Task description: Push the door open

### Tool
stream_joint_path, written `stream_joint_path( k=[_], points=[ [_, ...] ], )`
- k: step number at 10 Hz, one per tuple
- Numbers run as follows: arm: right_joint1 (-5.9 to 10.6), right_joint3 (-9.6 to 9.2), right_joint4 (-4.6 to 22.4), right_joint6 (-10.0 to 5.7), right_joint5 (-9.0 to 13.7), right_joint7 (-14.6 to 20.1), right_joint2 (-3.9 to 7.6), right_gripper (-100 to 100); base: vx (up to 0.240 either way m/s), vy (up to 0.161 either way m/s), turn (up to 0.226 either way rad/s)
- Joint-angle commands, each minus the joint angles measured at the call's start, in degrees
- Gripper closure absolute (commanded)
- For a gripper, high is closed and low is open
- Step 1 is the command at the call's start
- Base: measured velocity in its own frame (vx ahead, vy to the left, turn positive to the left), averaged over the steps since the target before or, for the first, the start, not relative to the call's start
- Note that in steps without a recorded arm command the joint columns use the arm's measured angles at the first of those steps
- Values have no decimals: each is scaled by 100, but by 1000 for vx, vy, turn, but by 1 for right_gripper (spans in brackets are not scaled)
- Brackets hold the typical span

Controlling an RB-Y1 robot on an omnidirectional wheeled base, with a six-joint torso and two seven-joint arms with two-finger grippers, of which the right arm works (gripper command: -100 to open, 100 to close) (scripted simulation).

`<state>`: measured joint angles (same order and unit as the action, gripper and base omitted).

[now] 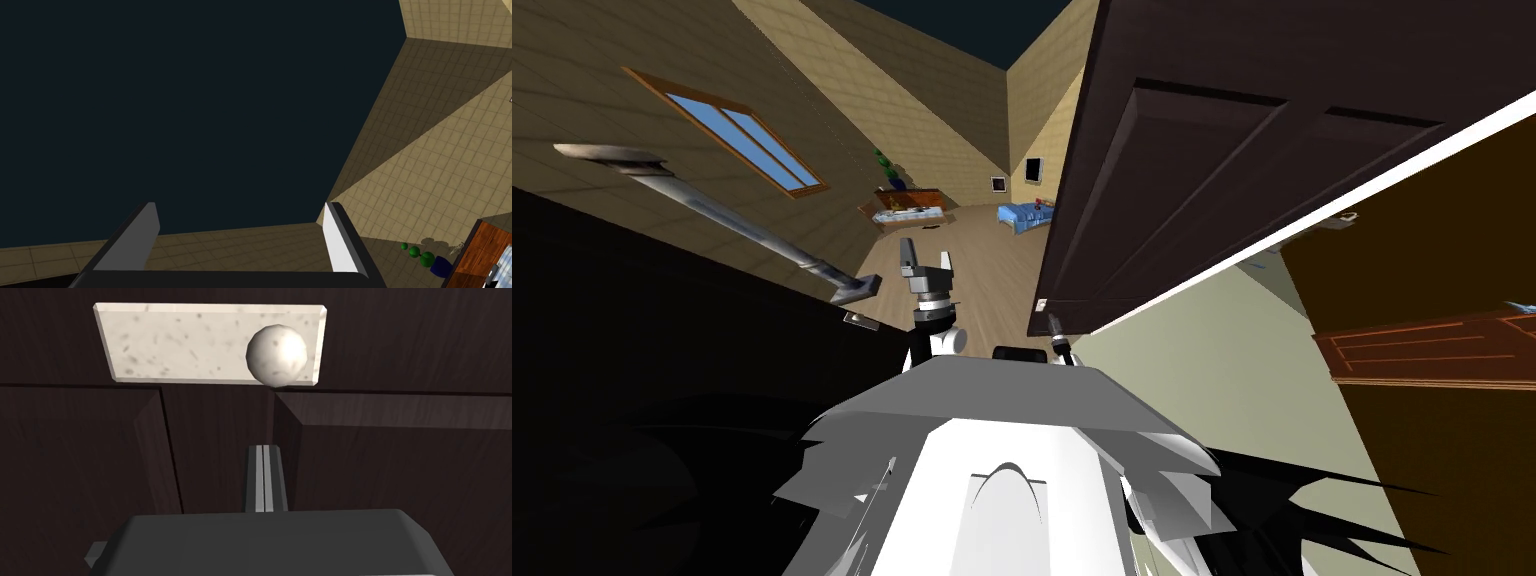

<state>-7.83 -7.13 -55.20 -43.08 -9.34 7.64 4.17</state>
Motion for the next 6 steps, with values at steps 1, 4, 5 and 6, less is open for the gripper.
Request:
stream_joint_path(
  k=[1, 4, 5, 6],
  points=[
    [-55, -17, -68, 20, 10, 39, -27, -100, -243, 22, -46],
    [-140, -45, -181, 52, 29, 99, -127, -100, -265, 37, -49],
    [-118, -38, -151, 45, 25, 82, -104, -100, -111, 24, -14],
    [-103, -17, -114, 16, 36, 65, -81, -100, 103, 41, 29]
  ],
)
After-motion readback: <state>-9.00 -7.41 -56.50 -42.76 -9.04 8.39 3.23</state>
